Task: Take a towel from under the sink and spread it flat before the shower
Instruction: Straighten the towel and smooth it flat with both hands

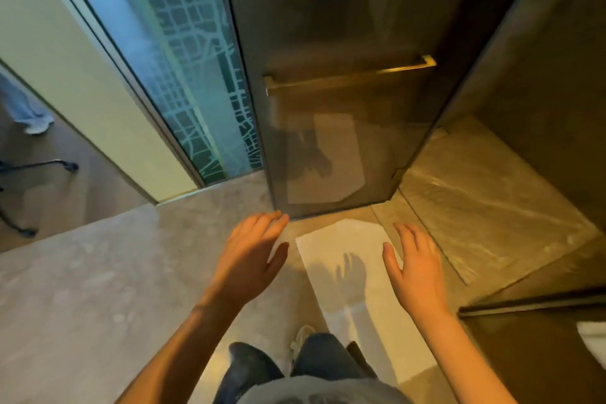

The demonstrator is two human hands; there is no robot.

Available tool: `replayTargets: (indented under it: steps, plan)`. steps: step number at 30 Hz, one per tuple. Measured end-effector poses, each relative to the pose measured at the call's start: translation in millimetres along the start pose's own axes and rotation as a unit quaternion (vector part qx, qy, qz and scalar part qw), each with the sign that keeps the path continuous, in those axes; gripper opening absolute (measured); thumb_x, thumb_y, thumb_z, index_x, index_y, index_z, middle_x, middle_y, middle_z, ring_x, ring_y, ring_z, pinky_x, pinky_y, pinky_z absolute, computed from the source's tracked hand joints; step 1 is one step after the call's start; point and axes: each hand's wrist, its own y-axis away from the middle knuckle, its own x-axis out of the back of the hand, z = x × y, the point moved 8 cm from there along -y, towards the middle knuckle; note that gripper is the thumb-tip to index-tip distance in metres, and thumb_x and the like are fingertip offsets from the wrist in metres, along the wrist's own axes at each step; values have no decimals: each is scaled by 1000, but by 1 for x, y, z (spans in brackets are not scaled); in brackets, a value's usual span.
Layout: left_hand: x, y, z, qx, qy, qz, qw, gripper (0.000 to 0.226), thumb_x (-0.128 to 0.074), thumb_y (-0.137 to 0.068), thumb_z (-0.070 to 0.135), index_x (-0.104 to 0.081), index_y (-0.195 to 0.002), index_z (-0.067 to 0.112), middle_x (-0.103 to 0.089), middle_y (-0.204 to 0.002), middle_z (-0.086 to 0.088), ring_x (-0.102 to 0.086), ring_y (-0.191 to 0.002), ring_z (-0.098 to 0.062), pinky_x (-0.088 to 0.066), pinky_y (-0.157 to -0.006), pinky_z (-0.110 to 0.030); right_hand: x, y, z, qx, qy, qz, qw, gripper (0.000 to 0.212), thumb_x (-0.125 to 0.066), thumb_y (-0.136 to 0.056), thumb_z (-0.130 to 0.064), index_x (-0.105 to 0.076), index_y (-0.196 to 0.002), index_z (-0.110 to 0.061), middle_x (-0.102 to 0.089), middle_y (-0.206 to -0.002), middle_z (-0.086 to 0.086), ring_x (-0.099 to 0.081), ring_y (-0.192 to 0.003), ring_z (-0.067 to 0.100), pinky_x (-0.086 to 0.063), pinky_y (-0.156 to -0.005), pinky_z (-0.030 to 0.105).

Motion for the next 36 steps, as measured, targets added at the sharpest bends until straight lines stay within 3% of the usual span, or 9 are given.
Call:
replayTargets:
  steps: [4, 7, 10, 14, 17, 21, 29, 36]
  plan:
    - [5, -74, -10, -49, 14, -4, 999, 46, -41, -94, 41, -55, -131, 18, -59, -131, -6, -55, -119, -26, -46, -97, -41, 11, -28, 3, -50, -18, 52, 997, 45, -47, -98, -34, -50, -138, -12, -50, -140, 10, -46, -128, 28, -39, -107, 43]
    - [-7, -125, -15, -99, 21, -37, 994, 47, -37, -96, 43, -53, -131, 18, -58, -131, -4, -53, -120, -22, -40, -98, -33, 5, -38, 9, -105, -21, 85, 991, 45, -49, -97, -34, -52, -136, -11, -52, -139, 11, -47, -127, 30, -40, -106, 44]
    - [-23, -169, -17, -164, 36, -77, 983, 50, -34, -96, 43, -55, -131, 15, -59, -130, -7, -54, -119, -24, -43, -97, -37, -6, -41, 13, -174, -18, 108, 979, 45, -49, -97, -34, -52, -136, -11, -51, -140, 12, -45, -129, 30, -39, -107, 44]
    - [-34, -216, -11, -272, 45, -122, 953, 54, -34, -96, 42, -59, -129, 8, -61, -130, -13, -55, -122, -32, -42, -103, -47, -19, -42, 0, -269, -8, 126, 955, 47, -45, -98, -38, -49, -139, -14, -49, -143, 10, -44, -130, 29, -39, -108, 43]
    - [-41, -242, -6, -367, 35, -152, 917, 50, -42, -94, 40, -61, -127, 8, -63, -127, -12, -57, -120, -31, -42, -102, -44, -22, -42, -8, -337, -18, 149, 930, 49, -40, -99, -44, -46, -141, -18, -46, -146, 6, -44, -132, 25, -38, -109, 41]
    - [-66, -273, 0, -435, 3, -170, 884, 44, -58, -93, 34, -57, -131, 13, -60, -133, -8, -53, -125, -28, -36, -104, -39, -34, -46, -13, -371, -16, 154, 916, 48, -42, -99, -41, -48, -140, -17, -49, -144, 7, -45, -131, 26, -39, -109, 43]
    - [-173, -292, 32, -483, 14, -193, 854, 42, -44, -95, 36, -54, -131, 15, -57, -133, -4, -50, -124, -24, -45, -101, -41, -98, -67, 48, -367, -35, 159, 916, 44, -53, -97, -29, -53, -134, -7, -54, -136, 17, -49, -125, 34, -44, -102, 45]
    - [-360, -310, 34, -448, 40, -202, 870, 41, -47, -97, 33, -52, -133, 15, -55, -136, -6, -48, -126, -27, -38, -105, -42, -238, -110, 146, -380, -53, 153, 911, 44, -47, -97, -32, -54, -133, -7, -55, -135, 15, -50, -122, 33, -44, -101, 44]
